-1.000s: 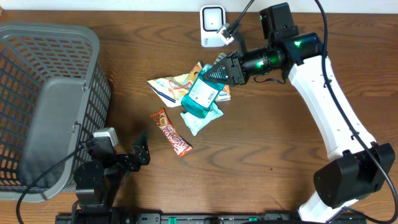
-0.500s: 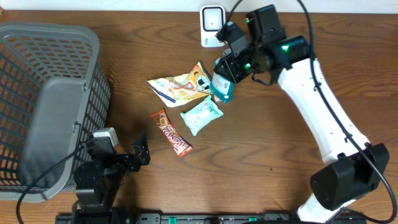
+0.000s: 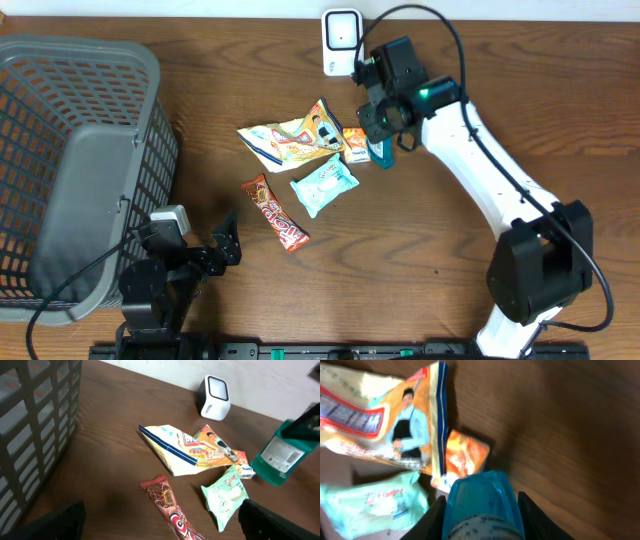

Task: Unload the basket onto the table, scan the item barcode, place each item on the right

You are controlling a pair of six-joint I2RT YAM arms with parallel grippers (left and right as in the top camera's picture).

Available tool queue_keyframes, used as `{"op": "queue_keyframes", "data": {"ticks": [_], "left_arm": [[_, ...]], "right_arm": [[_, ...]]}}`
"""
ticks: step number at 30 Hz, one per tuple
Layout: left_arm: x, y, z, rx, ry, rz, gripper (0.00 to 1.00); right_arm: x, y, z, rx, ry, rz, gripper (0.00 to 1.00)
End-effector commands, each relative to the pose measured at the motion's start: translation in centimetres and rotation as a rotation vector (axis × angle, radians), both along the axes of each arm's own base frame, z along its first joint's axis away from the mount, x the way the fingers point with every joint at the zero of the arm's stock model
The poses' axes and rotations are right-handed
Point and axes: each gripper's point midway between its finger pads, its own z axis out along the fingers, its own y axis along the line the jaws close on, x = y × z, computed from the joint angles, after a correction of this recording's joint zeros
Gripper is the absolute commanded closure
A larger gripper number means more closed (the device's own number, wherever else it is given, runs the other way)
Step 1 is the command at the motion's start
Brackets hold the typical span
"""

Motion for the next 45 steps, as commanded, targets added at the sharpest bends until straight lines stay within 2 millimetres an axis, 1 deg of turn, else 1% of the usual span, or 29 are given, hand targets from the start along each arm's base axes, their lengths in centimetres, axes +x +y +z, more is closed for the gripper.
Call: {"op": "queue_keyframes", "data": {"ticks": [1,4,11,13,14,17,19,23,24,25,26,28,29,32,33,35,38,40,45], "left_arm": [[0.0,0.1,-0.2,0.014,-0.001,0.000,0.02],[0.0,0.1,-0.2,0.014,-0.001,0.000,0.02],[0.0,0.1,-0.2,0.014,-0.001,0.000,0.02],[0.0,0.1,-0.2,0.015,-0.001,0.000,0.02],[0.0,0.1,-0.2,0.014,-0.001,0.000,0.02],[0.0,0.1,-0.1,0.014,-0.001,0.000,0.02],[0.0,0.1,-0.2,0.014,-0.001,0.000,0.02],[0.0,0.1,-0.2,0.014,-0.001,0.000,0.02],[0.0,0.1,-0.2,0.014,-0.001,0.000,0.02],[0.0,0.1,-0.1,0.014,-0.001,0.000,0.02],[0.0,0.1,-0.2,0.014,-0.001,0.000,0.02],[0.0,0.1,-0.2,0.014,-0.001,0.000,0.02],[0.0,0.1,-0.2,0.014,-0.001,0.000,0.02],[0.0,0.1,-0.2,0.014,-0.001,0.000,0.02],[0.0,0.1,-0.2,0.014,-0.001,0.000,0.02],[0.0,0.1,-0.2,0.014,-0.001,0.000,0.02],[0.0,0.1,-0.2,0.014,-0.001,0.000,0.02],[0.0,0.1,-0.2,0.014,-0.001,0.000,0.02],[0.0,0.1,-0.1,0.014,-0.001,0.000,0.02]], "right_arm": [[0.4,-0.2,-1.1,0.002,-0.029,-0.029,0.99],[0.5,-0.1,-2.1,0.011,-0.046,-0.030,0.99],[0.8,0.0,-3.8,0.027,-0.077,-0.036,0.99],[0.6,0.0,-4.0,0.024,-0.071,-0.034,0.97],[0.6,-0.1,-4.0,0.023,-0.069,-0.034,0.95],[0.4,-0.1,-3.9,0.023,-0.062,-0.033,0.75],[0.2,-0.1,-3.6,0.026,-0.062,-0.032,0.59],[0.1,-0.2,-2.4,0.039,-0.080,-0.037,0.36],[0.1,-0.2,-2.0,0.042,-0.087,-0.037,0.25],[0.0,-0.1,-1.3,0.048,-0.099,-0.037,0.10],[0.0,-0.1,-0.8,0.053,-0.110,-0.035,0.01],[-0.2,-0.2,0.6,0.065,-0.132,-0.036,0.01],[-0.3,-0.2,1.6,0.081,-0.148,-0.048,0.01],[-0.7,-0.4,3.5,0.126,-0.167,-0.096,0.01],[-0.8,-0.4,3.9,0.134,-0.172,-0.103,0.01],[-0.8,-0.5,4.1,0.135,-0.175,-0.102,0.01],[-0.5,-0.8,3.3,0.111,-0.167,-0.113,0.01],[-0.4,-1.1,2.2,0.086,-0.151,-0.128,0.01],[0.5,-0.8,-0.7,0.087,-0.111,-0.173,0.01]]}}
